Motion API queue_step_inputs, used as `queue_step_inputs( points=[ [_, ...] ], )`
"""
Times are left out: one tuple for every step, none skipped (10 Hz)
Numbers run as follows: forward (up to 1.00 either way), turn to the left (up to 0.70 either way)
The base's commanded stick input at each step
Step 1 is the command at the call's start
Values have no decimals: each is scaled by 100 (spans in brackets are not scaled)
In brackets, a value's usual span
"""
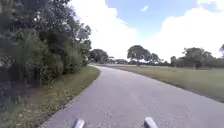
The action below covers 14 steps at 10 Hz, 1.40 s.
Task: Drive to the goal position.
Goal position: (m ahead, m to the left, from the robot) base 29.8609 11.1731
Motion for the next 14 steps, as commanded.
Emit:
queue_step_inputs(
  points=[
    [70, 0],
    [70, 0],
    [70, 0],
    [70, 0],
    [70, 0],
    [70, 0],
    [70, 0],
    [70, 0],
    [70, 0],
    [70, -12],
    [70, -35],
    [70, -35],
    [70, -35],
    [70, 0]
  ],
)
